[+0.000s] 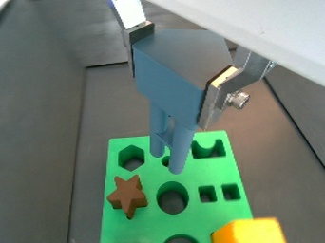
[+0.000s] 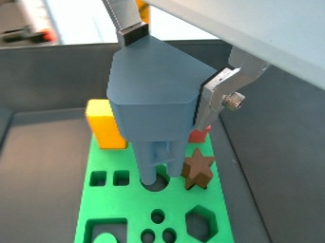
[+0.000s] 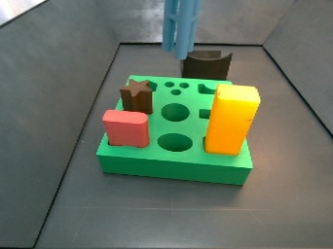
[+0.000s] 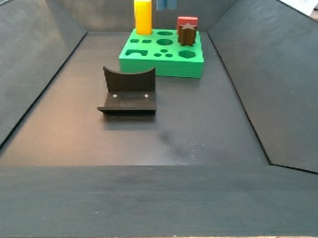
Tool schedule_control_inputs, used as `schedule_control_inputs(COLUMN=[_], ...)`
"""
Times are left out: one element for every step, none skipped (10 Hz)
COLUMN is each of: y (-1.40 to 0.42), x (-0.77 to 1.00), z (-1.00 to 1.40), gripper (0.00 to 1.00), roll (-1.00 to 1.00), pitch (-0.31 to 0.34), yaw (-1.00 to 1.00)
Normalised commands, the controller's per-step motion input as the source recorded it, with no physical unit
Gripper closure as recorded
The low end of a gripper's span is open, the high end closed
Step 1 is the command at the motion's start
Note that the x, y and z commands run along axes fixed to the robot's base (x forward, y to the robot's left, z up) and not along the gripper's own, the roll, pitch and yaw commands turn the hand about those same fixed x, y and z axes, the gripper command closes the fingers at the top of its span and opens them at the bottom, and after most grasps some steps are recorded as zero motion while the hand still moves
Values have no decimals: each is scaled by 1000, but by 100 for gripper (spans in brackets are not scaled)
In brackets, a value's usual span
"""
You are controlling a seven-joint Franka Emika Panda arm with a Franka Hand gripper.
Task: Pick up the 3 prong object. Move up. Move to above the board. Insert the 3 prong object.
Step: Insert the 3 prong object.
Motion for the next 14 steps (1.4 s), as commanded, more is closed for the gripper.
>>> schedule_control_inputs(y=[20, 0, 414, 489, 491, 474, 474, 480, 409, 177, 0, 0, 0, 0], x=[46, 23, 66, 80, 57, 51, 57, 9, 60, 46, 0, 0, 0, 20], z=[0, -49, -300, -300, -251, -203, -194, -217, -257, -206, 0, -246, -431, -411], gripper=[100, 100, 100, 100, 100, 100, 100, 100, 100, 100, 100, 100, 100, 100], roll=[-27, 9, 14, 0, 0, 0, 0, 0, 0, 4, 6, 0, 41, 44], pitch=[37, 3, 3, 0, 0, 0, 0, 0, 0, 0, 0, -14, 0, 0], yaw=[34, 0, -106, -171, -271, -354, -369, -386, -431, -374, 0, -71, -226, -220])
